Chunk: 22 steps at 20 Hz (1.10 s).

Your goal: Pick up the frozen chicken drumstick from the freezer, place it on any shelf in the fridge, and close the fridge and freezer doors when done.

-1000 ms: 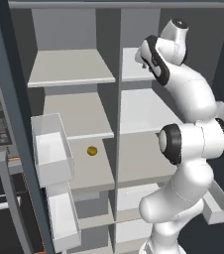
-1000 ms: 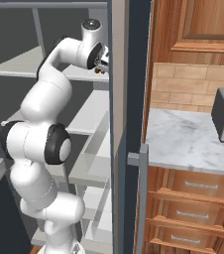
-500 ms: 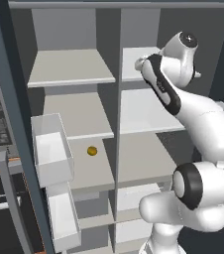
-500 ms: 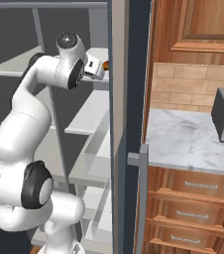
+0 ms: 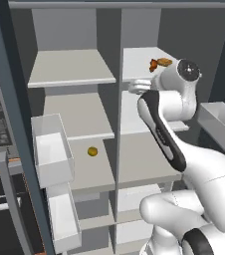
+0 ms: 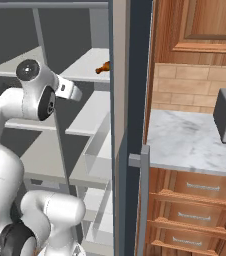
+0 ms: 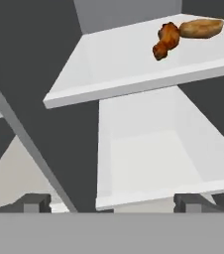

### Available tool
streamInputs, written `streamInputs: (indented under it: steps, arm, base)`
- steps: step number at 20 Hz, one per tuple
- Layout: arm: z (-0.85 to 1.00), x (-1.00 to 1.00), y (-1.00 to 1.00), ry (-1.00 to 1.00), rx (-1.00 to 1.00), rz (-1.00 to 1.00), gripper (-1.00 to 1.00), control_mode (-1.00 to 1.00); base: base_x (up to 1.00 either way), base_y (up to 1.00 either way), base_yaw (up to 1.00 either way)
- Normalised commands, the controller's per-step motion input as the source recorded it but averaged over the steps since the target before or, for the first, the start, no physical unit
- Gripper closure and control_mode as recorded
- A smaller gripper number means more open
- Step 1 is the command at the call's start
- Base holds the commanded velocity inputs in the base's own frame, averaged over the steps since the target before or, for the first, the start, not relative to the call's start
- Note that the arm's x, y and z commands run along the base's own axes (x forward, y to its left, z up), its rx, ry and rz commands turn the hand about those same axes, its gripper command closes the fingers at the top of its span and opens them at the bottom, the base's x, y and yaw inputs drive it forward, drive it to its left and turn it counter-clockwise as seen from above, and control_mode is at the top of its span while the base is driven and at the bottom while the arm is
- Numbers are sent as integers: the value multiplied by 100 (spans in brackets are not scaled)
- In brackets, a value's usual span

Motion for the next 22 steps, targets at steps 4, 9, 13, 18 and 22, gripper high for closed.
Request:
streamInputs:
  steps: [4,9,13,18,22]
  arm:
    - [-48,-92,-6,-6,-4,0,-100,-100]
    - [-20,-7,1,2,0,0,-100,-100]
    - [0,0,3,1,0,0,-100,-100]
    - [0,0,0,0,0,0,-100,100]
    - [0,0,0,0,0,0,-100,100]
  base:
    - [0,0,0]
    - [0,0,0]
    - [0,0,0]
    - [-55,60,0]
    - [-33,35,-1]
